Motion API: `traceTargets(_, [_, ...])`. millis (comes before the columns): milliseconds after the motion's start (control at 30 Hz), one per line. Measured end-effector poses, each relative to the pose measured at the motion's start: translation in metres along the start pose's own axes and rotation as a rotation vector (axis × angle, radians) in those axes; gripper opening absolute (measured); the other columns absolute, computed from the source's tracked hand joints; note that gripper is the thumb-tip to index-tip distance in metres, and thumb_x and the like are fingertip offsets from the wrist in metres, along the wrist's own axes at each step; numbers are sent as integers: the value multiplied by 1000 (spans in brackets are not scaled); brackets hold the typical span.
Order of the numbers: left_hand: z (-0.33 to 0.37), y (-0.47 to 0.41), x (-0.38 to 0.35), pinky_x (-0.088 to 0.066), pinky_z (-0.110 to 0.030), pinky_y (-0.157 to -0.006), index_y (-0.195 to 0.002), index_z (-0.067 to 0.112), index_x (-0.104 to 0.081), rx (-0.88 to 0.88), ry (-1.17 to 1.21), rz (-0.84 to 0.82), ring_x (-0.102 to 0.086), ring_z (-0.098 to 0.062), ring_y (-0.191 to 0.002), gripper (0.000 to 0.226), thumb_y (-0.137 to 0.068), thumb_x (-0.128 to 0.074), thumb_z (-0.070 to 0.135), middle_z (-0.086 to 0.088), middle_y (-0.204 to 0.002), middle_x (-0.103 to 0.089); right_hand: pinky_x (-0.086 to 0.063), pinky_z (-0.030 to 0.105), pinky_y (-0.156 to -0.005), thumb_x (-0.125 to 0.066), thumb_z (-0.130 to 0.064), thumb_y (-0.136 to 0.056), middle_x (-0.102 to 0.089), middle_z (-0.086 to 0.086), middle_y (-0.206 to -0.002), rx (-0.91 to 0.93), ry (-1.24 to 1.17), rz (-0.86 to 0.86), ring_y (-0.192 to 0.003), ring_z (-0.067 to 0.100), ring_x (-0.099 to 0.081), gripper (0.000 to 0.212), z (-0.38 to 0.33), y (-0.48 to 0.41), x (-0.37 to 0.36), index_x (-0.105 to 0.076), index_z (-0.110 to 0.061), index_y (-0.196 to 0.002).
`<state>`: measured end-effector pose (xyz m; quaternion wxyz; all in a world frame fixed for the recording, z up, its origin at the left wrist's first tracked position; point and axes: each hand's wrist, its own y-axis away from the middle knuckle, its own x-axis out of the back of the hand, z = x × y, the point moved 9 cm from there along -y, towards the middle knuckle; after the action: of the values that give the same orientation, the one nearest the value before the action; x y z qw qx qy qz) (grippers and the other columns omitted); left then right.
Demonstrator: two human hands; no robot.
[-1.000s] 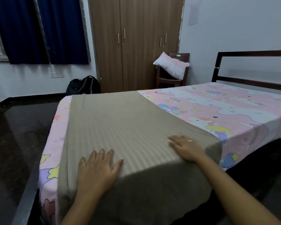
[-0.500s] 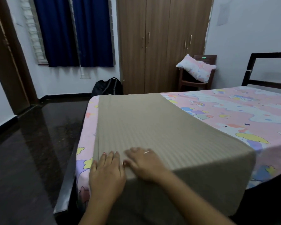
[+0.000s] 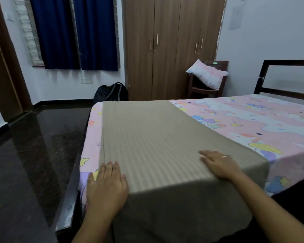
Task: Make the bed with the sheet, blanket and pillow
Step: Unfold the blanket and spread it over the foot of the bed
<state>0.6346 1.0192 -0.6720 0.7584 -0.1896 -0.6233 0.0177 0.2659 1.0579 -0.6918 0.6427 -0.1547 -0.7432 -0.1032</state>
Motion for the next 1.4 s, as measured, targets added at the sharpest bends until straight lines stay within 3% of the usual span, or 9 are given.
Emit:
traceTargets(100, [1,-5,-6,-14,-45,-115,-150,18,-16,37,-4,-108,-11,-14,-146,54,-100,-20,38,3,-158,-14,-16,45,-117,-18,-57,-97,-14,-12,-159,-282,46,-43,-146,16,-16,54,97,0,11,-21,-39,-149])
traceTargets(233, [3,-26,-15,-1,-47,-117,-151,15,-8,81,-12,-221,0,-19,-147,60,-99,-16,44,-1,-160,-3,-13,51,-116,-15,-58,-97,-13,1,-160,-561,167,-71,-146,26,-12,63,125,4,29,-19,-27,-151])
traceTargets(433, [0,-69,-28,-2,-46,-117,-151,16,-14,67,23,-193,-2,-17,-147,55,-99,-18,35,0,-160,-7,-23,46,-114,-9,-68,-91,-24,-1,-157,399,64,-149,-143,21,-24,70,-202,-16,-24,-31,-32,-146])
traceTargets(500, [-3,-71,-31,-3,-45,-117,-151,16,-14,81,21,-157,-4,-16,-147,54,-99,-18,32,1,-160,-9,-24,44,-113,-19,-47,-101,-31,-4,-153,552,-83,-125,-140,17,-29,49,-272,4,-31,-32,-33,-146])
traceTargets(600, [-3,-71,-29,-3,-45,-117,-151,17,-16,84,1,-112,-5,-16,-147,54,-99,-19,32,1,-159,-11,-19,42,-116,-21,-45,-102,-27,-7,-155,548,-59,-106,-142,16,-25,47,-267,-5,-34,-28,-36,-147])
traceTargets(933, [0,-67,-27,1,-45,-117,-151,17,-15,63,33,-134,-3,-16,-147,60,-97,-22,42,0,-160,-9,-20,43,-116,-17,-62,-95,-17,-8,-159,-292,115,-103,-144,19,-21,59,53,-61,-4,-20,-40,-149])
traceTargets(1067, [-1,-67,-27,4,-46,-116,-152,17,-15,81,46,-140,-1,-16,-147,61,-97,-23,41,-1,-160,-8,-23,47,-112,-15,-64,-93,-20,2,-158,-569,179,-54,-143,28,-23,65,76,-53,8,-22,-32,-149])
traceTargets(1300, [-3,-70,-32,5,-42,-117,-152,15,-10,62,43,-197,3,-15,-147,59,-98,-20,36,0,-160,-3,-12,28,-116,-22,-41,-104,-19,-6,-158,594,-107,-161,-145,11,-16,48,-284,-46,-40,-24,-28,-150])
traceTargets(1400, [-8,-71,-33,2,-40,-118,-152,13,-8,44,26,-227,3,-15,-147,57,-99,-18,33,2,-160,-1,-9,36,-119,-18,-41,-104,-14,-10,-159,690,-150,-212,-146,10,-11,47,-311,-40,-47,-17,-35,-150])
